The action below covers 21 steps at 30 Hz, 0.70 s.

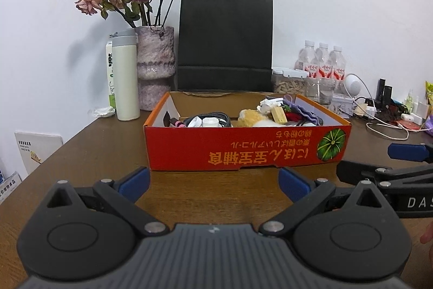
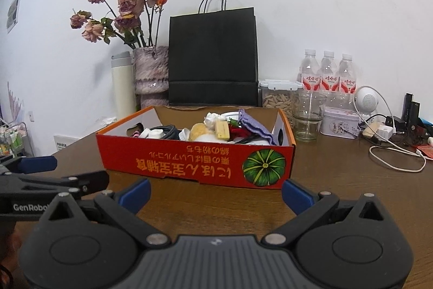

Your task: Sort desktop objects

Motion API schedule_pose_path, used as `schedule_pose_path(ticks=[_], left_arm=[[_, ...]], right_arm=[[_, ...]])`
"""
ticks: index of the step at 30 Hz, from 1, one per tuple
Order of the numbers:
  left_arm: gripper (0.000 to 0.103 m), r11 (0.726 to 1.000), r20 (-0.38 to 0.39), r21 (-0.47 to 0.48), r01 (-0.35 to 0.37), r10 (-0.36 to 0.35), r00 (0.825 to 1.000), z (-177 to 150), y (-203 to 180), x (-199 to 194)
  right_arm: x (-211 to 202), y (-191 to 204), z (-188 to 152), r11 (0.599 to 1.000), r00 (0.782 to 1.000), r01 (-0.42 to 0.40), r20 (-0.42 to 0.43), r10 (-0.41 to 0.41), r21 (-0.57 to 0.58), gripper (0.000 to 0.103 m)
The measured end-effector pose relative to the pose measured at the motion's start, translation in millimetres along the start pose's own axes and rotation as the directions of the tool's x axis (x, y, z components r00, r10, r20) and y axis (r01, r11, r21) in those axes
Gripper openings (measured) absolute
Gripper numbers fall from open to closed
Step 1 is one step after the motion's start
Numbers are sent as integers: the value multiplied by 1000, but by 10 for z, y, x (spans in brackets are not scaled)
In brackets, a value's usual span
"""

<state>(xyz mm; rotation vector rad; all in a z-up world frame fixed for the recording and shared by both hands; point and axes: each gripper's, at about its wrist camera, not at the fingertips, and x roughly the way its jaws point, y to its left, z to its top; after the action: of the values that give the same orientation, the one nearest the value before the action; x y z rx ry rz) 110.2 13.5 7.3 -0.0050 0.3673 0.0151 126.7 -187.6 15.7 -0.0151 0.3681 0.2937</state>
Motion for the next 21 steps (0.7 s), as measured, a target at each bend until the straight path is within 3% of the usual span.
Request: schedule_pose_path(ticks=[21], left_arm=[[103, 1000, 8, 3, -14, 14, 1000, -5, 2, -14]], right_arm=[[-21, 18, -6, 1000, 1000, -4, 4, 4, -7, 103]])
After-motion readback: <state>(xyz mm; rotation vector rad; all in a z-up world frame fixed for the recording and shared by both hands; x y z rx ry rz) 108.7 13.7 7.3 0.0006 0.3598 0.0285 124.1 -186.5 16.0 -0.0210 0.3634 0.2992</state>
